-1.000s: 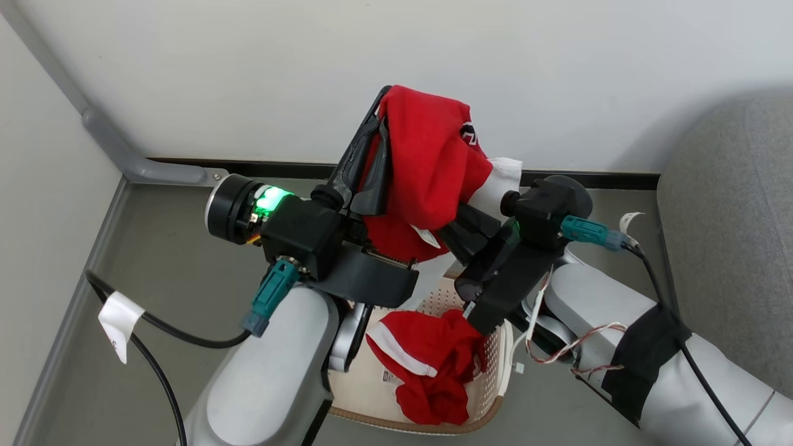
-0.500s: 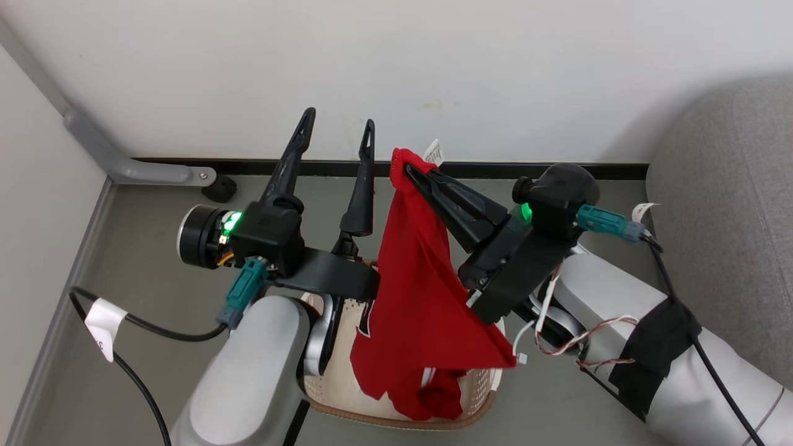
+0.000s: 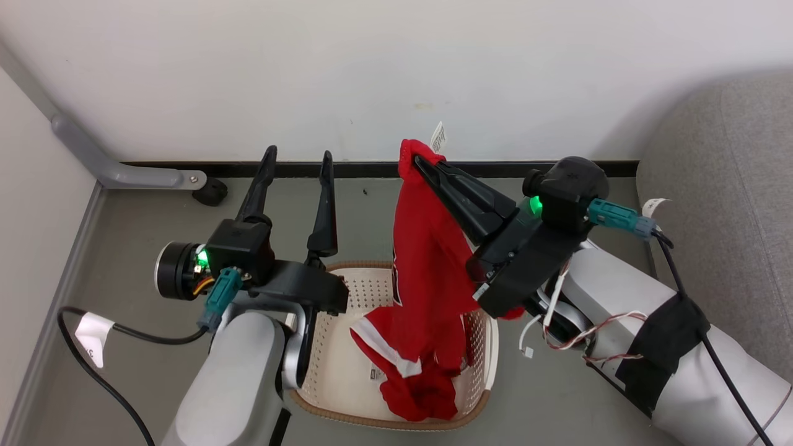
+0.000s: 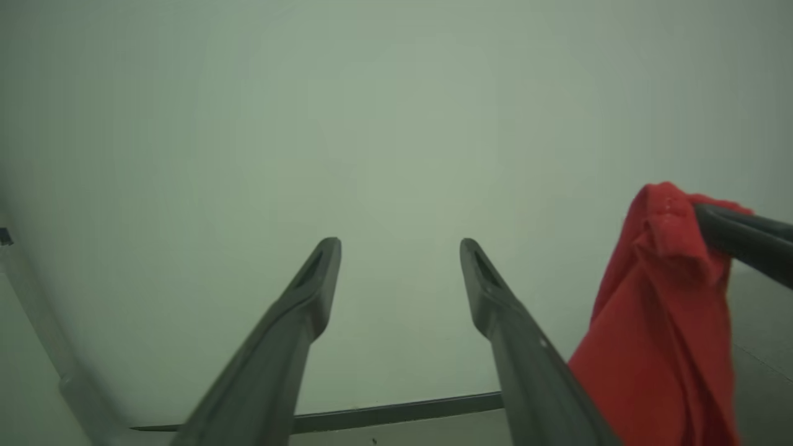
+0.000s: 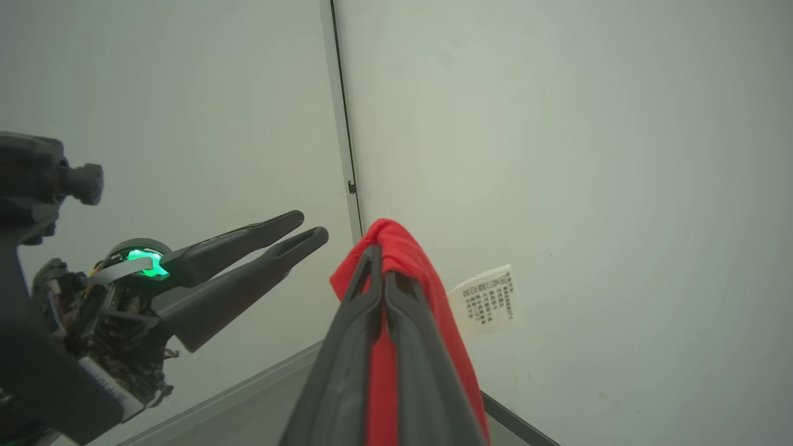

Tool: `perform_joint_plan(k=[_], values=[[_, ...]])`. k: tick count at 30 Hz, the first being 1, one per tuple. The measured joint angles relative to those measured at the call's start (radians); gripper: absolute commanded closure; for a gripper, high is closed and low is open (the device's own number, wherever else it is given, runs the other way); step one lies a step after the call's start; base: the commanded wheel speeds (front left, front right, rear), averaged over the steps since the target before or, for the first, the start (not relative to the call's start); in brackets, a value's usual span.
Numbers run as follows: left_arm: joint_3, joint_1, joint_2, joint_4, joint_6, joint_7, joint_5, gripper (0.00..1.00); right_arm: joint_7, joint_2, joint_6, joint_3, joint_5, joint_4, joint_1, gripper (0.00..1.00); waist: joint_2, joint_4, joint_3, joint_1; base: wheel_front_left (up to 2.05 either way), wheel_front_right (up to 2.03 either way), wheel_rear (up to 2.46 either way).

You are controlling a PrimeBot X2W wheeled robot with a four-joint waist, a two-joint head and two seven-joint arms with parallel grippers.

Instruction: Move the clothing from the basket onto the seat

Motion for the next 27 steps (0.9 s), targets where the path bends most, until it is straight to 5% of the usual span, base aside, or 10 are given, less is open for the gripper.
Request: perform_joint_plan(k=[27], values=[[0.147, 0.175, -0.001, 0.141, 0.0, 0.0, 0.053, 0.0, 0.0, -0.004, 0.0, -0.041, 0.0, -0.027, 0.0, 1.0, 0.0, -0.036, -0.034, 0.0, 0.0, 0.0, 0.0]])
